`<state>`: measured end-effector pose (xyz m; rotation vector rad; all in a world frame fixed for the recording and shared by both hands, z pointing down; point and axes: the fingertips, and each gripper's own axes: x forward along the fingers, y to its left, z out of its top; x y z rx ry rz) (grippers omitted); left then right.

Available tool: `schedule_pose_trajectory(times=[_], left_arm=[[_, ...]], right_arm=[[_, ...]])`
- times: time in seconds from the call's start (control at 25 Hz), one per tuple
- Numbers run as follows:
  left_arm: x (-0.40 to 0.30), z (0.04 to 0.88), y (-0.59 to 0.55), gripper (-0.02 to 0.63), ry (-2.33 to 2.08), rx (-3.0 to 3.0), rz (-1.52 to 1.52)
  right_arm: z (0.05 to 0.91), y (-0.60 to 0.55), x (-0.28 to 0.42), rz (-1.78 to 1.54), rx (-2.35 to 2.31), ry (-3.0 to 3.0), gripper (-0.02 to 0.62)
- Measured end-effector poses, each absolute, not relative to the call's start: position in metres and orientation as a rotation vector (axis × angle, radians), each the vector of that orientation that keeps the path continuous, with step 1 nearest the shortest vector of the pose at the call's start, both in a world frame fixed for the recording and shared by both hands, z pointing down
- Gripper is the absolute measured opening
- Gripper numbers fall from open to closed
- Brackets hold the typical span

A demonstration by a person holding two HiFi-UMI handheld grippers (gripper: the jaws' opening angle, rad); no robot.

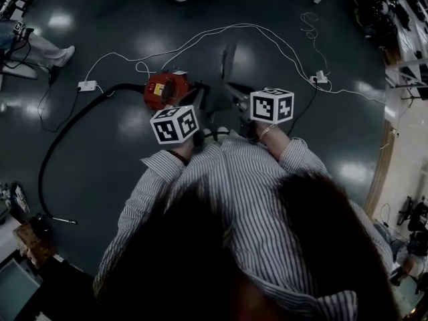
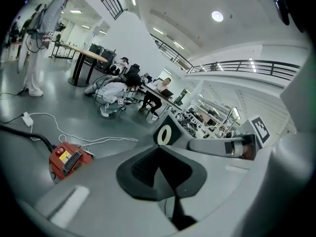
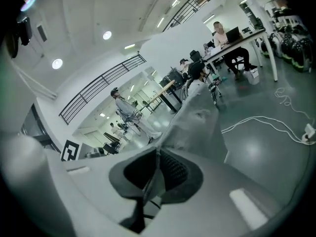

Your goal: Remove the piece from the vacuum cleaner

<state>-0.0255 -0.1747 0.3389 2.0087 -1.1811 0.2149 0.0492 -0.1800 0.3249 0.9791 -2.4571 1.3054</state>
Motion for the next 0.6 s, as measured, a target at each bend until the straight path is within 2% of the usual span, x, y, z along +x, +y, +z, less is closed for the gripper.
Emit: schedule_pose_trajectory(times=[0.6], left_arm=[[-0.037, 0.342, -0.165, 0.006, -1.152, 2.001, 0.196]], right_arm=[[0.325, -0.171, 0.032, 1.262, 0.938, -2.463, 0.025]])
